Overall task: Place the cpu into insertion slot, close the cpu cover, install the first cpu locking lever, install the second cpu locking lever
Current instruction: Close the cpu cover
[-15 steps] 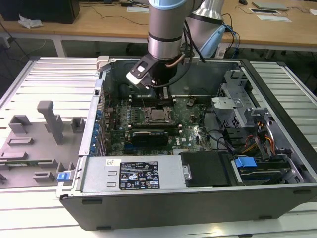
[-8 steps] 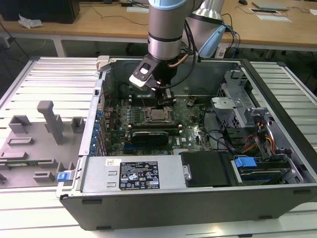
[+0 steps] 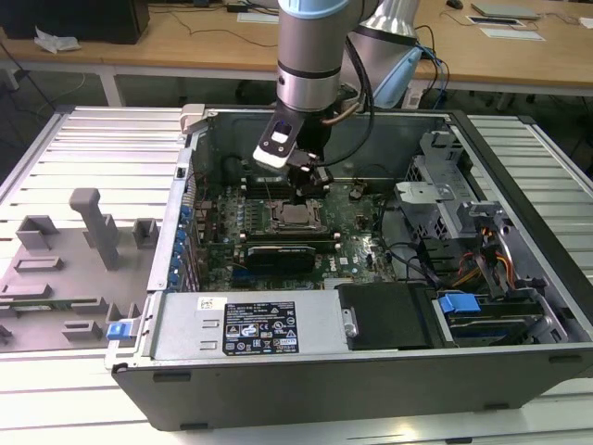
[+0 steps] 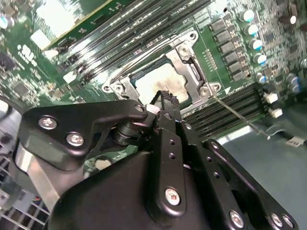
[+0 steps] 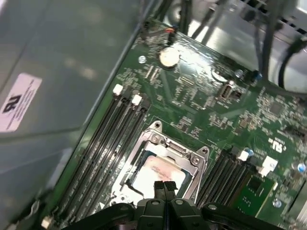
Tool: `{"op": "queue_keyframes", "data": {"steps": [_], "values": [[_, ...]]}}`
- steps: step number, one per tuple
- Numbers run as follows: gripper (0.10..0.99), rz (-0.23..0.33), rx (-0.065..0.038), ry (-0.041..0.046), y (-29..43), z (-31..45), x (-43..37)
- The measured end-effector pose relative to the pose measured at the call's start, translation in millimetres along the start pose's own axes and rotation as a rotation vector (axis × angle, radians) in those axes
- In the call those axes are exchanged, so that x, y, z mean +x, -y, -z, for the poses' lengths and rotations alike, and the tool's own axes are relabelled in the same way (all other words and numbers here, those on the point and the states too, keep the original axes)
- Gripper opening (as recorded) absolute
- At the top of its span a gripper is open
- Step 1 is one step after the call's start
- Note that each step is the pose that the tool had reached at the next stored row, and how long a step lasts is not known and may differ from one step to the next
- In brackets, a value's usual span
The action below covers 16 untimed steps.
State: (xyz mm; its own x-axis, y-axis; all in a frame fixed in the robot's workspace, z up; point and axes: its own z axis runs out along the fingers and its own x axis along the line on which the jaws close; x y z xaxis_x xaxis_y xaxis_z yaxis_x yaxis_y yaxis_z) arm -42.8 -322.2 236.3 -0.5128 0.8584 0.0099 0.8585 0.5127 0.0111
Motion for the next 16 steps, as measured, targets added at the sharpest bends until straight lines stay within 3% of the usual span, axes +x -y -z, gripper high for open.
{"op": "queue_keyframes", "data": {"steps": [1,4,16], "values": [[0.106,0.016,0.0,-0.0002,0.0,0.0,0.0],[0.106,0.134,0.001,-0.0015,0.0,-0.2,0.0],[0.106,0.422,0.004,-0.0047,0.0,-0.9,0.0]]}}
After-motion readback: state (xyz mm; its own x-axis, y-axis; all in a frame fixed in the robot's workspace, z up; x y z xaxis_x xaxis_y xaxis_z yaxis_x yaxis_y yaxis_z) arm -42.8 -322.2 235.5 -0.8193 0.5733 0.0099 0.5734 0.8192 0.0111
